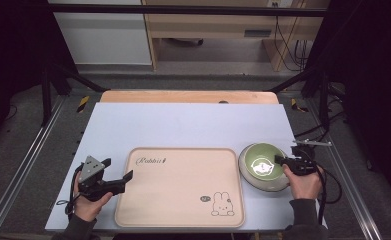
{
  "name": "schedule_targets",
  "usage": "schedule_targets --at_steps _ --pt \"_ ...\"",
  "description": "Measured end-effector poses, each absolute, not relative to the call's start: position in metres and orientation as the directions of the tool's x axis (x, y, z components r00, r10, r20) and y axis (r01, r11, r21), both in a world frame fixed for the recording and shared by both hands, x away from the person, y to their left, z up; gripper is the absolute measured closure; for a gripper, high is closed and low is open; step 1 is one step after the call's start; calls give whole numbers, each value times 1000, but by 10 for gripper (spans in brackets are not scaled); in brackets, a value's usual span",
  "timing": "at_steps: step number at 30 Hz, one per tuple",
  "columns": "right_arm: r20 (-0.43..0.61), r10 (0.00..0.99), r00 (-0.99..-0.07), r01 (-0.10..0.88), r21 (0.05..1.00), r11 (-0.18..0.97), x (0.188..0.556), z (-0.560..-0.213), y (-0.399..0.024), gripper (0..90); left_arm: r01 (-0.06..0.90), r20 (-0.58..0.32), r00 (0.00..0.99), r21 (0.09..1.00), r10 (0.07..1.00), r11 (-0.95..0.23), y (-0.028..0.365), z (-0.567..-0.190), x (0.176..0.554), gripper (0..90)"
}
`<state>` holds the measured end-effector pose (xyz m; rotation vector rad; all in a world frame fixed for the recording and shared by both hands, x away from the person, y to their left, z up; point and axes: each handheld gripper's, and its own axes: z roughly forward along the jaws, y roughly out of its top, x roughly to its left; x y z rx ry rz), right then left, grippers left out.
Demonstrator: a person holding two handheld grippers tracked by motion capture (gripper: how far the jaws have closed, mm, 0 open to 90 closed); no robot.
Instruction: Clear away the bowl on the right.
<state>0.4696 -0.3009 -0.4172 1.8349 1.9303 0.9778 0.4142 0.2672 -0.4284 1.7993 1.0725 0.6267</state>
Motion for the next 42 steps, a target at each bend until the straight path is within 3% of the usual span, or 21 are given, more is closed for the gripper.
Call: schedule_targets --at_steps 42 --pt "239 905 -352 702 707 87 457 -382 -247 831 397 -29 495 896 869 -196 267 -427 413 108"
